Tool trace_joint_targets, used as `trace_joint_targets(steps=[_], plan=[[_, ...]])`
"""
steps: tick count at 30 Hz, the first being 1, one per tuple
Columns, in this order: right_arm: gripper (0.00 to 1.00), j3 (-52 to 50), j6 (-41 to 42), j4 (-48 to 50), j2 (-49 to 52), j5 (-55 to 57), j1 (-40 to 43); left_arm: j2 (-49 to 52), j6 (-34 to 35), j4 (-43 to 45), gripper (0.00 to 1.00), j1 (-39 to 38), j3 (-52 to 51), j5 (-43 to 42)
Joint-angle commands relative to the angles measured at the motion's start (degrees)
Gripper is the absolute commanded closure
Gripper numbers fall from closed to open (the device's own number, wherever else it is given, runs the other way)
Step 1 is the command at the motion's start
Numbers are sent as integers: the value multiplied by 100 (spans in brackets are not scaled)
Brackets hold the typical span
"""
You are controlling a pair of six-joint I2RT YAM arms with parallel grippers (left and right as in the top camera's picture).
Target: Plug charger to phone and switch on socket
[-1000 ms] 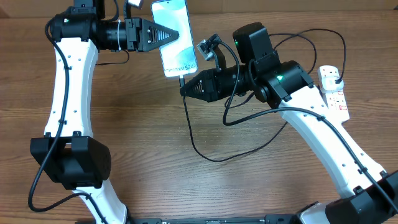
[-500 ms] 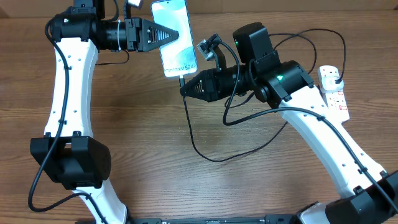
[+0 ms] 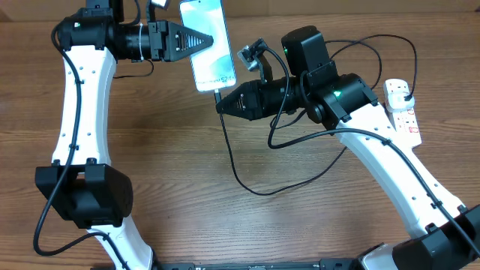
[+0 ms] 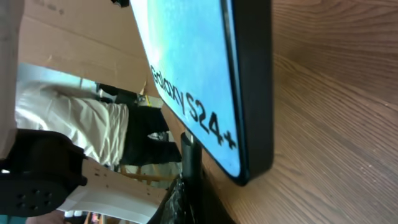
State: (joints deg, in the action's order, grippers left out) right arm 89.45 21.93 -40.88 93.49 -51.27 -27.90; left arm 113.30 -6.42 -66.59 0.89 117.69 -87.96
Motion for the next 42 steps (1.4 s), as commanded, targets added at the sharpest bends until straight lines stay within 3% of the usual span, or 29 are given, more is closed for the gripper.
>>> trace_joint_targets(steps=[1,37,42], plan=[[96,96,229,339,-15,170,140,-46,-37,-90,96,-94,55,-271],[96,96,164,306,-37,118,177,-46,348,-2,96,-52,55,-267],[96,94,11,-310,-37,398,177,-46,490,278,96,210,55,-151]])
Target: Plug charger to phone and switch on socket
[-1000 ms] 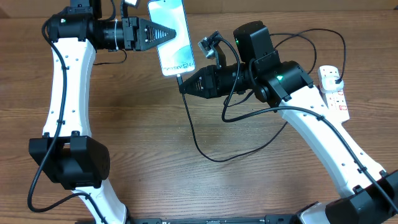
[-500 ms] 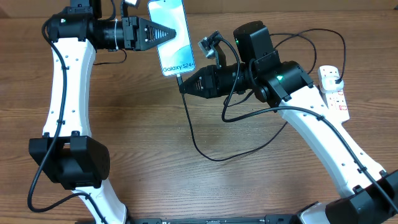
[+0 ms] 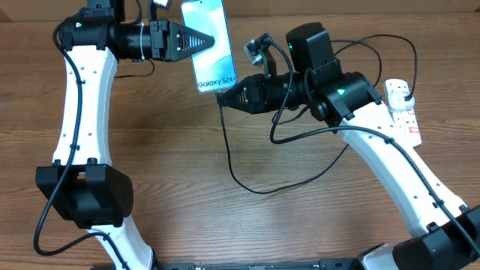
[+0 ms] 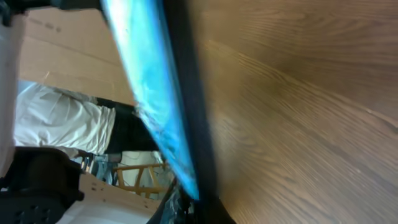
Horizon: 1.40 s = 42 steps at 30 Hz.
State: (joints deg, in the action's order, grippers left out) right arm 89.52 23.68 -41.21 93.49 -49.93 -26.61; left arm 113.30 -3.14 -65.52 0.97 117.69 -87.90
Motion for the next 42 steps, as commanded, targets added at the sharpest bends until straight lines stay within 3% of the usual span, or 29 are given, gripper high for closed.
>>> trace_joint_targets(steps=[1,4,7,11,18,24,26,29,30,32,33,35,38,42], plan=[[96,87,-164,-428,-37,439,48,-46,299,216,96,264,55,26],[96,85,-162,-822,-33,944,33,-46,632,243,96,415,55,817],[96,37,-168,-1346,-7,1453,-68,-46,1104,157,96,533,55,2299],[96,-396,-326,-1620,0,1840,-334,-46,1204,-20,96,544,55,3222],[96,-2133,496,-26,109,1836,-800,-46,1259,-63,96,544,55,3755],[94,-2304,833,599,684,1840,-800,-46,1506,-83,96,544,55,4489],[77,-2024,828,575,903,1838,-741,-46,1690,-114,96,544,55,4817],[29,-922,629,-46,1327,1961,-664,-46,1823,-114,96,544,55,5069],[25,-492,603,-358,1484,2155,-654,-46,1862,-114,96,544,55,5115],[25,625,492,-1187,1943,2708,-640,-46,1899,-122,96,544,55,5211],[24,1775,437,-1963,2544,3108,-640,-46,2124,-177,96,551,55,5497],[25,2610,389,-2391,3056,3217,-643,-46,2225,-203,96,568,55,5681],[30,3600,323,-2791,3832,3294,-645,-46,2529,-269,96,697,55,5847],[41,3836,332,-2658,4352,3646,-713,-46,2651,-376,96,920,55,5847]])
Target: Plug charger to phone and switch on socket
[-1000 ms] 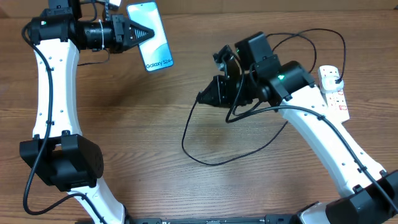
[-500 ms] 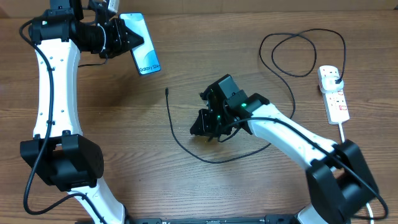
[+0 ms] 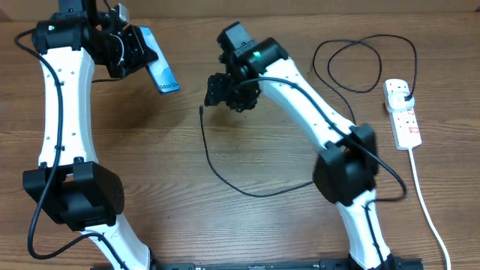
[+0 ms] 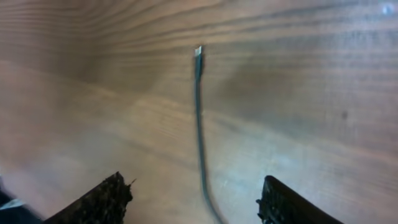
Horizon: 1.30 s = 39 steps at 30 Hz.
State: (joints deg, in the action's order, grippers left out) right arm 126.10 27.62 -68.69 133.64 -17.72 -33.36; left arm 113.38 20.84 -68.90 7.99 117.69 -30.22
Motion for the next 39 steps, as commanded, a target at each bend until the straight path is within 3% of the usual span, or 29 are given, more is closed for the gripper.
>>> trace_joint_targets(steps=[1,8,17,22,25,31,36,39], plan=[[42,177,-48,205,407,520,-70,-55,254,-61,96,254,55,81],[42,177,267,1172,688,1532,-581,-55,251,-166,96,404,55,409],[43,175,420,1482,1025,2474,-1056,-55,232,-269,96,442,55,667],[48,173,457,1467,1217,2476,-1062,-55,232,-275,96,442,55,667],[61,173,457,1471,1298,2514,-1062,-55,232,-282,96,442,55,667],[66,168,457,1307,1506,2603,-1088,-55,232,-286,96,442,55,664],[77,162,459,1270,1589,2448,-1137,-55,232,-286,96,442,55,636],[77,162,564,1342,1589,2474,-1128,-55,229,-286,96,442,55,623]])
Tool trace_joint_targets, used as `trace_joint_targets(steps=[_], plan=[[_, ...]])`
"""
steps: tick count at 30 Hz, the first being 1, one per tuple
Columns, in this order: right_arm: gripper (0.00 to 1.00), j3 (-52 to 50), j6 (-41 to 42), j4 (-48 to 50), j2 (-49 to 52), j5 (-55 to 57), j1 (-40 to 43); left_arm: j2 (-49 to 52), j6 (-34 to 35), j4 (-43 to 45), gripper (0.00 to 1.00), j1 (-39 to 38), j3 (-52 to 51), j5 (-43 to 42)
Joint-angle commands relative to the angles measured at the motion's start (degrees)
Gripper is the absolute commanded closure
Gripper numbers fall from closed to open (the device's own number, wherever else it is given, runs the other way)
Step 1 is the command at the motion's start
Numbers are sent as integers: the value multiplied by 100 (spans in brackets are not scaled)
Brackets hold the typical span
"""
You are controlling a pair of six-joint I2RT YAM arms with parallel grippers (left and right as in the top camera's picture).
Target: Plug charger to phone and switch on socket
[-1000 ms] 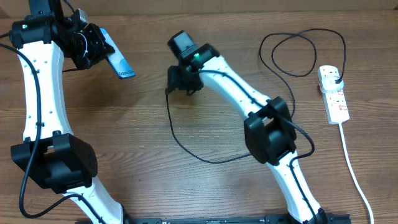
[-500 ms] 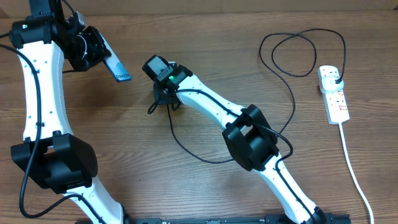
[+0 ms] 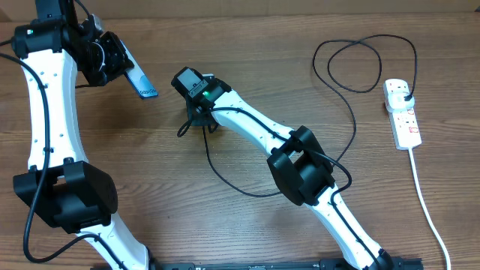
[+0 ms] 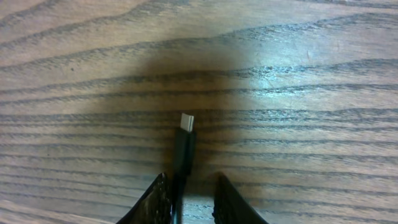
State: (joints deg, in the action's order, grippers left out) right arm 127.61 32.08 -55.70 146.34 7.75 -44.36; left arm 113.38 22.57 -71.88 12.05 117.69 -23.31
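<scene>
My left gripper (image 3: 120, 64) is shut on the phone (image 3: 141, 82), holding it tilted above the table at the far left. The black charger cable (image 3: 225, 178) lies on the wood. Its plug (image 4: 184, 140), with a silver tip, points away from my right gripper (image 4: 189, 183). That gripper's jaws stand narrow on either side of the cable just behind the plug. The cable touches the left finger (image 4: 155, 198) and a gap shows at the right one. In the overhead view the right gripper (image 3: 193, 124) is down at the plug (image 3: 182, 132). The white socket strip (image 3: 402, 114) lies at the far right.
The cable loops across the table's middle and curls at the back right (image 3: 360, 64) before it reaches the strip. The strip's white lead (image 3: 427, 217) runs toward the front right. The right arm (image 3: 300, 161) stretches across the table over the cable.
My right gripper has come down and left onto the plug end, and its jaws have narrowed from wide apart to close around the cable. The left arm has carried the phone further left.
First the left gripper held the phone at the back centre, with the right gripper and plug at its lower edge. That held a moment later. Then the phone was off to the left and the plug lay loose under the open right gripper, which now brackets it.
</scene>
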Motion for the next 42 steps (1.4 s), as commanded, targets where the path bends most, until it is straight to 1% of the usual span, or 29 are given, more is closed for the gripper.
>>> trace_joint_targets(steps=[1,4,7,11,16,21,26,28,31,32,34,35,37,39,41,42], plan=[[77,11,116,94,319,-52,-26,-55,57,11,96,35,55,-68],[78,11,118,24,321,240,-42,-55,59,7,96,35,55,-70],[82,-4,291,-214,321,566,-59,-55,57,-7,96,35,55,-70],[83,-4,284,-175,321,437,-59,-55,59,-9,96,35,55,-72],[81,-4,289,13,321,354,-63,-55,59,-9,96,33,55,-72],[82,-4,286,125,326,380,-63,-55,59,-9,96,33,55,-72],[89,-28,286,138,326,378,-63,-55,59,-13,96,33,55,-76],[93,-59,286,116,326,352,-63,-55,57,-13,96,33,55,-76],[96,-42,284,-28,323,-17,-59,-55,52,-2,96,35,55,-173],[96,-2,284,-72,313,-190,-39,-55,-22,31,96,33,55,-337],[96,164,282,-219,181,-610,120,-55,-498,179,96,31,55,-1029],[96,210,260,-256,81,-719,208,-55,-1051,343,96,31,55,-1947],[96,302,184,-315,-229,-977,433,-55,-1440,446,96,33,55,-2769],[96,315,-85,-280,-634,-1394,680,-55,-1786,549,96,35,55,-3615],[96,315,-529,-247,-1231,-2151,1056,-55,-2096,688,96,35,55,-4623],[96,315,-728,-251,-1478,-2507,1213,-55,-2140,752,96,35,55,-4922]])
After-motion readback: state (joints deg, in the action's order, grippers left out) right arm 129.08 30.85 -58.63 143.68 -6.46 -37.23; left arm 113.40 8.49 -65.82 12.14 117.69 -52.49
